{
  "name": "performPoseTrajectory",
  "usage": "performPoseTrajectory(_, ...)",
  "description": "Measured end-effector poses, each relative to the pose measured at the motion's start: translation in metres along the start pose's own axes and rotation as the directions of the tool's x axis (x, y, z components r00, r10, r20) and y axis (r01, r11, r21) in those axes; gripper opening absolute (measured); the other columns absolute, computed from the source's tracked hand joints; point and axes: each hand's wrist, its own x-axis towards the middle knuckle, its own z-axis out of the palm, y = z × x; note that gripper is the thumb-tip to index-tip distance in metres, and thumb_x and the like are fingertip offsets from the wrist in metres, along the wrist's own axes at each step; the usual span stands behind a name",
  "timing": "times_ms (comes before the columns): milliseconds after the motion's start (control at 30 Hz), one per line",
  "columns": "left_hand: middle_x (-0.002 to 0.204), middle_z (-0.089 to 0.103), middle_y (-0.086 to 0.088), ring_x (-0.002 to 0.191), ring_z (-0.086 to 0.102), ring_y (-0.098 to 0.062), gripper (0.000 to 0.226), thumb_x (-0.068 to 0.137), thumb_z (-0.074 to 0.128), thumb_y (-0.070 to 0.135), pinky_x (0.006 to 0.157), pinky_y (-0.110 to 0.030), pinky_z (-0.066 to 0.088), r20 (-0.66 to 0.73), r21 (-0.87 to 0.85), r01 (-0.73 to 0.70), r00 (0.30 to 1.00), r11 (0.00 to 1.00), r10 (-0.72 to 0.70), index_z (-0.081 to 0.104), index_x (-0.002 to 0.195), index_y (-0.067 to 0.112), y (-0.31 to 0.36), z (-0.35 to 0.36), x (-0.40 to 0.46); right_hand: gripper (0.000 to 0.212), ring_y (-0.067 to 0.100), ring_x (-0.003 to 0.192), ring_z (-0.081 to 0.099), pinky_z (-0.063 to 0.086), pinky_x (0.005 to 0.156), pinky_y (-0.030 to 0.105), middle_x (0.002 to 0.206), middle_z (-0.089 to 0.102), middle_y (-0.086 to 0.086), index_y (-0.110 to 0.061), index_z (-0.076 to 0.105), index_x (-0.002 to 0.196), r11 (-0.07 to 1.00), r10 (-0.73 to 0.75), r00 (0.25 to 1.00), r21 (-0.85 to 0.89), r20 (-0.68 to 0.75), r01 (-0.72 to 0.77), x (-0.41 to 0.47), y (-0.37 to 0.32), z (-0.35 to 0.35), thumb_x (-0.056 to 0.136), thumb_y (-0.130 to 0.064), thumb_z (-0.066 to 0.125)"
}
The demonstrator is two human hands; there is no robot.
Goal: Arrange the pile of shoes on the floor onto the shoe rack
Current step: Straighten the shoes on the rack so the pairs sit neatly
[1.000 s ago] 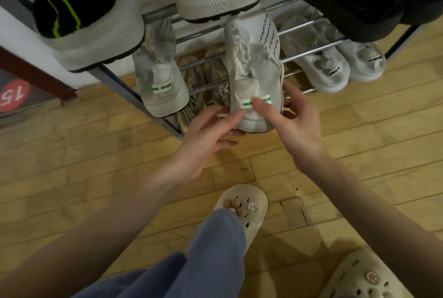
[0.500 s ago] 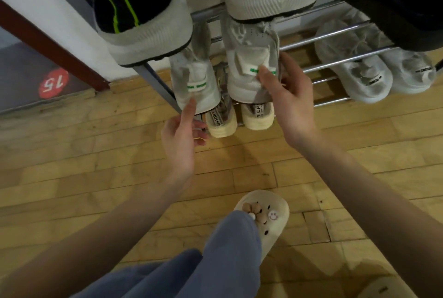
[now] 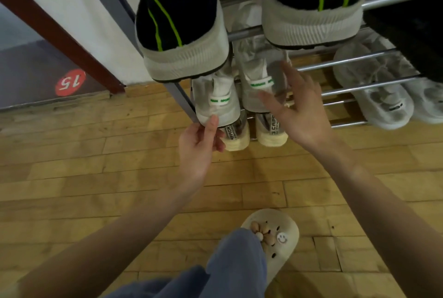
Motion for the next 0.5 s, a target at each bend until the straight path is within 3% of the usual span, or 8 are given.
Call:
performPoseTrajectory(100,0.066,0.066,-0.001,0.050,0.059,-0.008,0.032,0.096,0.053,0.029,0.054,-0.022,0.050,-0.002,-0.021,0.008,1.000,1.000,-0.008,0.062,0.088,0.000,0.000,0.005,0.003,0.090,0.036,0.126,0.044,0.039,0.101,0.049,0.134,0.052,0.013,-0.015,0.028,0.150,0.994,-0.098,0.995,-0.056,-0.009,0.097,0.001,-0.003,0.000,0.078,-0.042,0.073)
performPoseTrajectory(200,0.069,0.064,-0.005,0.054,0.059,-0.011,0.031,0.096,0.054,0.030,0.060,-0.031,0.049,0.001,-0.079,0.025,1.000,0.997,-0.025,0.064,0.084,0.003,0.003,0.011,0.008,0.068,0.035,0.115,0.053,0.041,0.096,0.048,0.106,0.063,0.001,-0.013,0.053,0.135,0.990,-0.119,0.992,-0.078,-0.029,0.117,0.004,0.002,0.003,0.077,-0.041,0.073)
performPoseTrajectory(267,0.069,0.064,-0.007,0.052,0.058,-0.011,0.032,0.096,0.054,0.030,0.056,-0.028,0.049,-0.030,-0.091,0.029,0.999,0.995,-0.031,0.063,0.083,0.002,0.003,0.014,0.010,0.059,0.034,0.110,0.054,0.041,0.095,0.046,0.094,0.059,-0.005,-0.011,0.061,0.127,0.988,-0.123,0.992,-0.100,-0.035,0.119,0.003,0.003,0.005,0.078,-0.041,0.073)
performPoseTrajectory(400,0.068,0.063,-0.010,0.043,0.056,-0.008,0.037,0.095,0.055,0.033,0.045,-0.020,0.045,-0.090,-0.082,0.068,0.993,0.994,-0.075,0.061,0.089,-0.002,0.004,0.017,0.008,0.057,0.034,0.116,0.051,0.035,0.097,0.041,0.109,0.066,0.007,-0.013,0.060,0.130,0.976,-0.110,0.994,-0.188,-0.013,0.106,0.003,0.004,0.006,0.082,-0.043,0.069)
performPoseTrajectory(500,0.066,0.062,-0.010,0.044,0.056,-0.012,0.042,0.095,0.054,0.040,0.047,-0.022,0.048,-0.061,-0.091,0.138,0.988,0.986,-0.144,0.060,0.088,-0.001,0.007,0.017,0.005,0.065,0.041,0.124,0.042,0.033,0.102,0.044,0.131,0.053,0.020,-0.015,0.042,0.143,0.891,-0.124,0.984,-0.422,0.130,0.168,0.004,0.003,0.000,0.089,-0.049,0.055)
